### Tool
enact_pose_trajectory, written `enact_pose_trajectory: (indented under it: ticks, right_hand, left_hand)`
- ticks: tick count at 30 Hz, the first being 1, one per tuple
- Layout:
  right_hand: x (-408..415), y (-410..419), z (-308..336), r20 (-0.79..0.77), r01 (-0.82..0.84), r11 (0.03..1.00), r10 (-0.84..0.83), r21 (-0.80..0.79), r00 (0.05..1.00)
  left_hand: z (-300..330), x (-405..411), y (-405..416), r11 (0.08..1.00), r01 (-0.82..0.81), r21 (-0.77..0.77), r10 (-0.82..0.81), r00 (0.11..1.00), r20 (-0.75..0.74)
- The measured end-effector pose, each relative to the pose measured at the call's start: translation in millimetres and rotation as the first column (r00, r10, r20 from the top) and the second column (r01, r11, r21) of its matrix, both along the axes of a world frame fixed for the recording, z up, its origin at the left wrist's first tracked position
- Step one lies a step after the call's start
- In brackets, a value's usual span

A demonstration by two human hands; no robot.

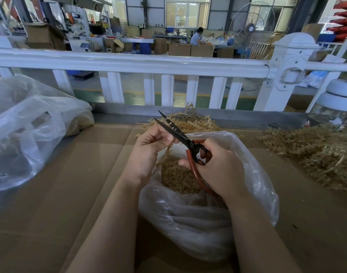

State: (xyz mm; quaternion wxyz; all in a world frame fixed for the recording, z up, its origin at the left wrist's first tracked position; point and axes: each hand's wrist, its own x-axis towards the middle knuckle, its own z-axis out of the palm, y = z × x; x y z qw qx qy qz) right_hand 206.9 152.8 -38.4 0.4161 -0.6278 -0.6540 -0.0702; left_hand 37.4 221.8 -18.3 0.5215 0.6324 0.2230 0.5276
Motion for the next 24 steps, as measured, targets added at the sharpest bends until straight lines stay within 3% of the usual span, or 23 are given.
enact_pose_trajectory:
  ticks: [8, 15, 24]
  right_hand:
    - [1.3, 0.2, 0.8, 0.014, 0.014, 1.0, -0.014, 0.007, 1.0]
    - [1.1, 0.2, 0.1, 0.018, 0.008, 1.0, -0.008, 0.006, 1.0]
    - [2.1, 0.4, -0.7, 0.002, -0.001, 1.0, 0.001, 0.01, 1.0]
  left_hand:
    - [-4.9, -1.4, 1.0, 1.0, -0.015, 0.01, 0.015, 0.998, -0.068]
    - [0.3, -0.8, -3.3, 1.0, -0.03, -0.002, 0.03, 0.999, 0.014]
    - [1.7, -0.1, -3.8, 0.997, -0.072, 0.026, 0.072, 0.997, 0.006]
